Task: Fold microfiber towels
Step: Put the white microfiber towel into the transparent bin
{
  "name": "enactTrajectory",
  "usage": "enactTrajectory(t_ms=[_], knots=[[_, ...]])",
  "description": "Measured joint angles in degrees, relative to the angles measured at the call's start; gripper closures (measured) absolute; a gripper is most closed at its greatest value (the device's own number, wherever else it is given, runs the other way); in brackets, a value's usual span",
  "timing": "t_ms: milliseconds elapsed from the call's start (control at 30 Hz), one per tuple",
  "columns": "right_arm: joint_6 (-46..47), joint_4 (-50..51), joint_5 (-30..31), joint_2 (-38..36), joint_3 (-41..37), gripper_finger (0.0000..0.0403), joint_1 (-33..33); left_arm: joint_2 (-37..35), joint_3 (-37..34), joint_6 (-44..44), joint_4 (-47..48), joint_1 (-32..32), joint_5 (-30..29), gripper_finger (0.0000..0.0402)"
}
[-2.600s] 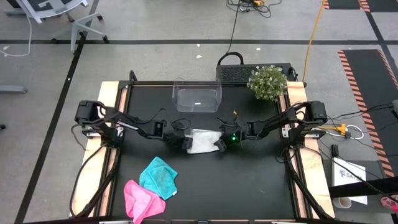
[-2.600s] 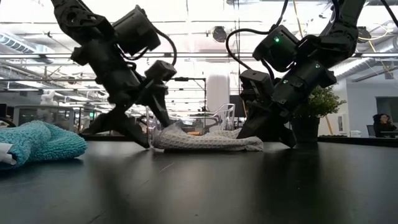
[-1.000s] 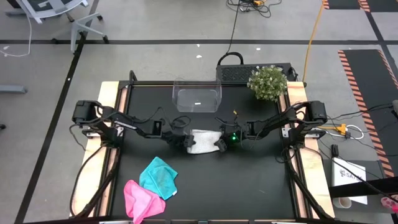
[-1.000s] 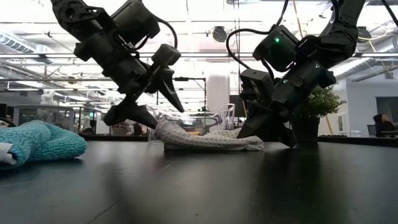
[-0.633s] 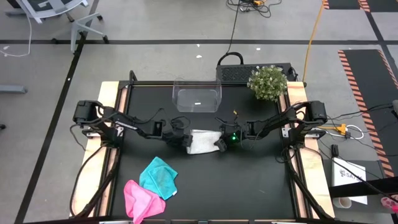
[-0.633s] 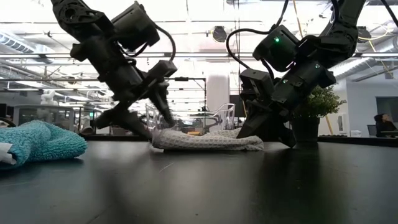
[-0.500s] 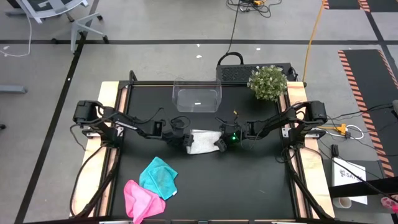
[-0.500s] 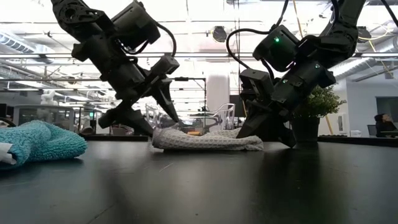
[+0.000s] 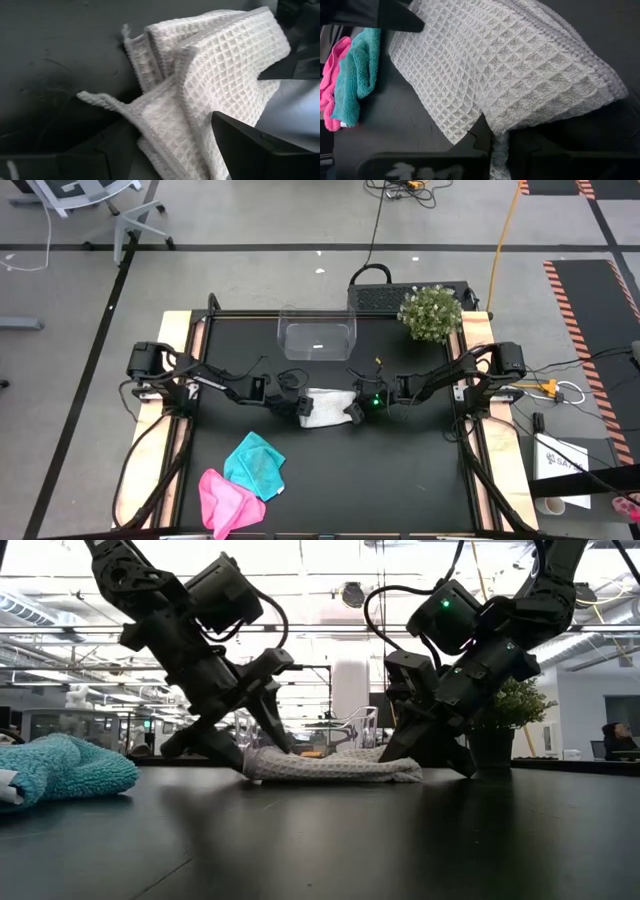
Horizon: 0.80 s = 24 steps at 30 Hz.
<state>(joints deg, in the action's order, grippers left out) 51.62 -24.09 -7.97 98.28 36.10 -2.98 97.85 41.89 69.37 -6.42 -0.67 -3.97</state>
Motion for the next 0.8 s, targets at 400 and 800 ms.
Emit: enactTrajectory(t_ms=[400, 800], knots=[[0.51, -0.18, 0.36, 0.0, 0.0, 0.0385, 0.0, 0.37, -0.07, -1.9, -0.41, -0.15, -1.87, 0.0228], [1.98, -4.07, 0.04, 0.11, -0.05, 0.0389, -0.02, 0.56, -0.13, -6.74, -2.49, 0.39, -4.47, 0.0384]])
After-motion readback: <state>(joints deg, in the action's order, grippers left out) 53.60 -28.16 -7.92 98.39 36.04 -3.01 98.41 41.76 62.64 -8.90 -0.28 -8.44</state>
